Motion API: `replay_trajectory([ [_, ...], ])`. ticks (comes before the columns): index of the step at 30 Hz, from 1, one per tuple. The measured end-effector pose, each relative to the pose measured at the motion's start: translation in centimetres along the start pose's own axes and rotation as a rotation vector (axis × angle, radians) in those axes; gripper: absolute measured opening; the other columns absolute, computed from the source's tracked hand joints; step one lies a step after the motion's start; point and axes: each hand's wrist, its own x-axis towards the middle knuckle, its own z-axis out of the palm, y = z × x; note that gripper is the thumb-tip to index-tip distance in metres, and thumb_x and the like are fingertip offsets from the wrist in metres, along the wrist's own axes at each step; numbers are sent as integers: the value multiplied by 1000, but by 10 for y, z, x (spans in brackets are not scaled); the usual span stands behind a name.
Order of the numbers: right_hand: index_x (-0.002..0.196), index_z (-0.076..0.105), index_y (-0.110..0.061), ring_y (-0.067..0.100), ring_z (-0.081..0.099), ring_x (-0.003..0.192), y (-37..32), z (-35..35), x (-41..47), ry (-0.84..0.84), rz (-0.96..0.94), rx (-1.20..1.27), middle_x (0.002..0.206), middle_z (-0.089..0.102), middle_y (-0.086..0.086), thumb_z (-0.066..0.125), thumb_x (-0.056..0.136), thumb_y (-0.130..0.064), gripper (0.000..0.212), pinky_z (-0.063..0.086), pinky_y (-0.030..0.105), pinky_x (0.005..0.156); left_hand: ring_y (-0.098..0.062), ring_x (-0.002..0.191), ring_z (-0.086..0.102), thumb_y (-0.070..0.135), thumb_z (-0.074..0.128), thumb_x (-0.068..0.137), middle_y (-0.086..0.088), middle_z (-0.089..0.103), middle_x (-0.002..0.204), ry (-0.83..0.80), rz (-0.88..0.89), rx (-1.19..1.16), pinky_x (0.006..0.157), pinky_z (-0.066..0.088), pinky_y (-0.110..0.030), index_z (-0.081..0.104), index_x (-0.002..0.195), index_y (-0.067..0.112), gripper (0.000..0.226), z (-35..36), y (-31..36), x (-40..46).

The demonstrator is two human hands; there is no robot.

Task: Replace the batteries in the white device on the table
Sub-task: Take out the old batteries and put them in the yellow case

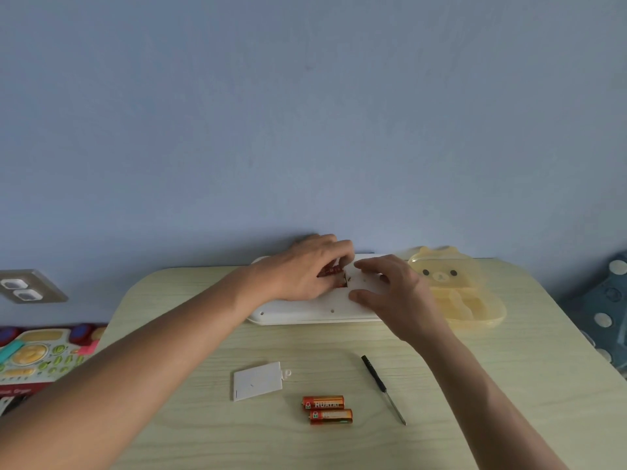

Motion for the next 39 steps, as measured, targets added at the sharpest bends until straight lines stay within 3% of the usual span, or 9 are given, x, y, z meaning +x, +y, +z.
replay_trajectory([
  [4,122,70,-22,4,53,101,-1,0,0,10,12,2,110,62,-9,83,77,-20,47,36,1,82,-11,72,57,16,69,92,6,59,85,168,-72,-224,65,43,-29,50,92,23,20,3,-3,-5],
  [8,123,70,-28,6,59,106,-9,0,-1,16,38,44,108,68,-15,79,81,-30,43,45,21,93,-20,81,72,12,70,92,1,70,90,305,-184,-539,78,55,-34,63,99,23,15,7,2,-14],
  [12,103,78,-34,-3,66,95,-15,5,-4,50,4,127,94,76,-18,73,86,-36,18,50,20,83,-22,81,73,12,78,85,-1,76,84,400,-246,-726,79,59,-38,70,89,19,12,11,17,-17],
  [15,96,80,-32,-2,67,83,-13,8,-6,73,-3,143,86,77,-17,69,90,-31,12,48,15,69,-14,79,71,23,83,82,5,76,82,385,-280,-684,75,56,-32,71,91,25,15,14,19,-19],
  [18,89,79,-28,6,60,64,-7,8,-5,101,45,158,73,73,-8,69,91,-27,11,40,22,56,-7,89,61,38,82,80,11,69,90,338,-291,-366,76,44,-19,68,95,29,22,14,10,-27],
  [22,91,79,-24,1,56,60,-3,6,-6,107,48,208,70,71,-9,70,91,-24,9,39,21,54,-17,106,48,48,74,84,8,54,102,247,-276,-69,93,44,-36,73,97,28,24,15,-3,-38],
  [26,90,80,-23,9,61,64,-2,7,-8,111,48,218,73,74,-5,71,90,-23,9,46,33,60,-14,104,45,43,70,90,10,48,102,229,-241,-70,96,43,-41,78,103,28,22,19,-2,-43],
  [32,92,80,-26,5,62,63,2,10,-10,136,59,221,71,73,-11,72,90,-25,9,47,29,59,-14,114,42,40,72,89,11,47,105,133,-334,-122,93,37,-35,73,101,25,20,11,5,-36],
  [39,88,79,-27,1,56,60,2,10,-10,141,54,252,71,73,-6,71,90,-23,10,42,24,57,-20,119,41,38,74,88,4,50,111,26,-401,-149,102,41,-44,69,102,22,22,6,5,-23],
])
